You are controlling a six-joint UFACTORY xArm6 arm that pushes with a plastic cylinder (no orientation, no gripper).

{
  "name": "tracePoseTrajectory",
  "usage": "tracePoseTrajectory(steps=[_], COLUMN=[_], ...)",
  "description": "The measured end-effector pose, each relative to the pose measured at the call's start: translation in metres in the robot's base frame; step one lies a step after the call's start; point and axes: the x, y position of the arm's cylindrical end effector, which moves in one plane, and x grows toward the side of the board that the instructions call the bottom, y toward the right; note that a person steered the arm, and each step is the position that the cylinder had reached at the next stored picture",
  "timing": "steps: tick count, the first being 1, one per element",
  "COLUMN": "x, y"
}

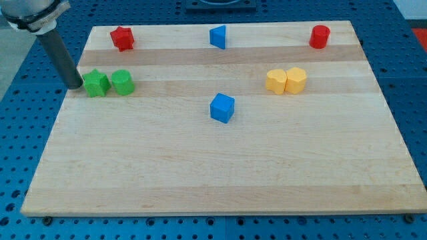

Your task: Push the green star down a bit

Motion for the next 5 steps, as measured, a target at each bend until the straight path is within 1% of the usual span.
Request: tracePoseTrajectory(steps=[3, 4, 5], x=[0.005, 0.004, -0.010], y=[0.008, -0.006, -0.018])
